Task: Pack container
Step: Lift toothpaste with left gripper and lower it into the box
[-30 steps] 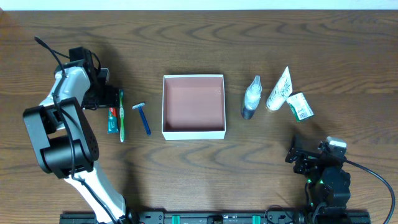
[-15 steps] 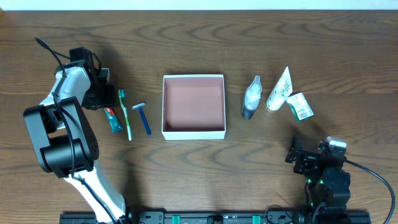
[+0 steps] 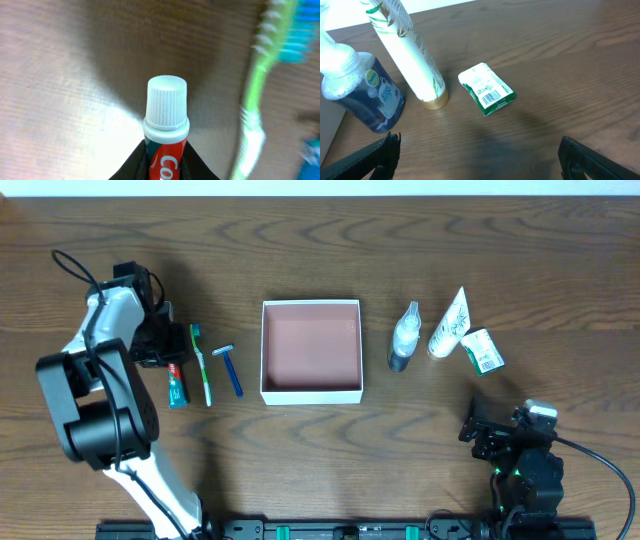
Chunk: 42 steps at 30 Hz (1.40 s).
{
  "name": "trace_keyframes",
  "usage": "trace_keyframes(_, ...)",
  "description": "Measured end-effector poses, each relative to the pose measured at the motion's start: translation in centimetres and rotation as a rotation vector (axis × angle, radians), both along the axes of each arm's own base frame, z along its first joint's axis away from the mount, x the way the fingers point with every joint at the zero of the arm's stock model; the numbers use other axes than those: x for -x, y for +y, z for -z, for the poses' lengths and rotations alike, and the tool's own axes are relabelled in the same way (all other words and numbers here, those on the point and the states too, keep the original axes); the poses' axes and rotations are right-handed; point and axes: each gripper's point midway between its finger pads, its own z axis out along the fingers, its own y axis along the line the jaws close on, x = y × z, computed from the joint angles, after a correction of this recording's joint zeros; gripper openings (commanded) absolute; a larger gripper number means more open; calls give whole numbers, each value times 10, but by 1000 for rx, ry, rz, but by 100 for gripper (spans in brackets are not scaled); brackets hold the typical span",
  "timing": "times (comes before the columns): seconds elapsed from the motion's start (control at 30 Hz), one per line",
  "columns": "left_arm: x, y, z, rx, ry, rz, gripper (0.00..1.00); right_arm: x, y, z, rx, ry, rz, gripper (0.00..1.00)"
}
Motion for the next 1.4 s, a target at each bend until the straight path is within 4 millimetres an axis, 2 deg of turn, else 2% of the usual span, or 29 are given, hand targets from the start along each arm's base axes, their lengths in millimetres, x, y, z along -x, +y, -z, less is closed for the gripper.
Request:
trace_keyframes(0.07, -5, -5, -19, 9, -44, 3, 13, 0, 0, 0, 0, 0, 0, 99)
trace_keyframes(0.13, -15, -15, -49, 17, -126, 22, 11, 0, 0, 0, 0, 0, 0, 99)
trace_keyframes(0.23, -29, -43, -106, 25, -286, 73, 9, 0, 0, 0, 0, 0, 0, 99)
trace_keyframes(0.27, -32, -58, -129, 28, -350, 106, 9, 0, 0, 0, 0, 0, 0, 99)
trace_keyframes(0.3, -32, -68, -144, 31, -392, 131, 8, 0, 0, 0, 0, 0, 0, 99)
trace_keyframes(0.4, -31, -117, -189, 62, -528, 239, 6, 0, 0, 0, 0, 0, 0, 99)
trace_keyframes(0.47, -31, -147, -206, 89, -591, 297, 6, 0, 0, 0, 0, 0, 0, 99)
trace_keyframes(0.53, -31, -176, -214, 116, -632, 355, 6, 0, 0, 0, 0, 0, 0, 99)
trace_keyframes(0.67, -33, -224, -206, 158, -637, 427, 6, 0, 0, 0, 0, 0, 0, 99)
trace_keyframes(0.73, -30, -240, -190, 162, -594, 433, 6, 0, 0, 0, 0, 0, 0, 99)
trace_keyframes(0.83, -25, -253, -152, 136, -494, 422, 6, 0, 0, 0, 0, 0, 0, 99)
trace_keyframes(0.97, -24, -252, -99, 39, -372, 399, 6, 0, 0, 0, 0, 0, 0, 99)
trace_keyframes(1.03, -27, -248, -83, -4, -344, 391, 6, 0, 0, 0, 0, 0, 0, 99)
trace_keyframes(1.3, -29, -230, -46, -122, -266, 366, 8, 0, 0, 0, 0, 0, 0, 99)
trace_keyframes(1.4, -29, -227, -37, -143, -245, 367, 12, 0, 0, 0, 0, 0, 0, 99)
